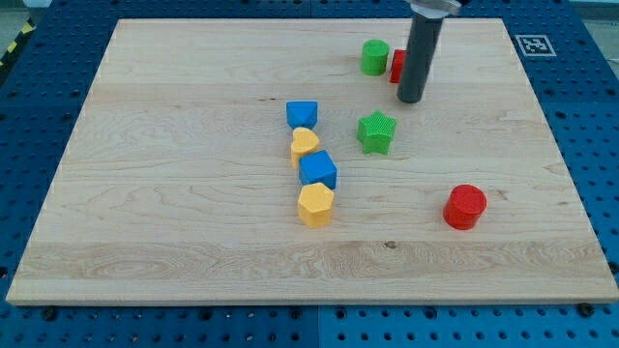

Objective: Move the green star towards the top center

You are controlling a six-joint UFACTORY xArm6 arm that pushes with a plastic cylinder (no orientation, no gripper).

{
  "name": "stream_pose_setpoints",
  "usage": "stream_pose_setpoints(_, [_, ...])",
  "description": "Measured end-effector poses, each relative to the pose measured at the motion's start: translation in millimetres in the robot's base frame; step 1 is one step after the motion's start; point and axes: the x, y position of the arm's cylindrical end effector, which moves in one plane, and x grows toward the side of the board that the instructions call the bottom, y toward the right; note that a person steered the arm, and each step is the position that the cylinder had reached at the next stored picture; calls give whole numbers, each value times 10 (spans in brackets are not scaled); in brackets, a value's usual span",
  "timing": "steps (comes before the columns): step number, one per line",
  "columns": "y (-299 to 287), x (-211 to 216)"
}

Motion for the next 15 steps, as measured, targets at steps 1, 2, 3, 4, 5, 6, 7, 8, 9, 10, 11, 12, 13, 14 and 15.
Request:
stream_pose_setpoints(1, [129,-209])
stream_pose_setpoints(2, [151,-523])
stream_pose_setpoints(3, [226,-437])
stream_pose_setpoints(4, [568,40])
stream_pose_setpoints(5, [787,473])
stream_pose_setpoints(6, [658,753])
stream_pose_setpoints(7, [192,910])
stream_pose_setpoints(8, [-180,1118])
stream_pose_setpoints(9, [-508,1188])
stream_pose_setpoints(10, [-840,839])
stream_pose_setpoints(11, [-949,267])
stream_pose_setpoints(12, [-897,91])
stream_pose_setpoints(13, [-866,479])
stream_pose_setpoints(14, [-866,766])
stream_pose_setpoints(15, [-866,1007])
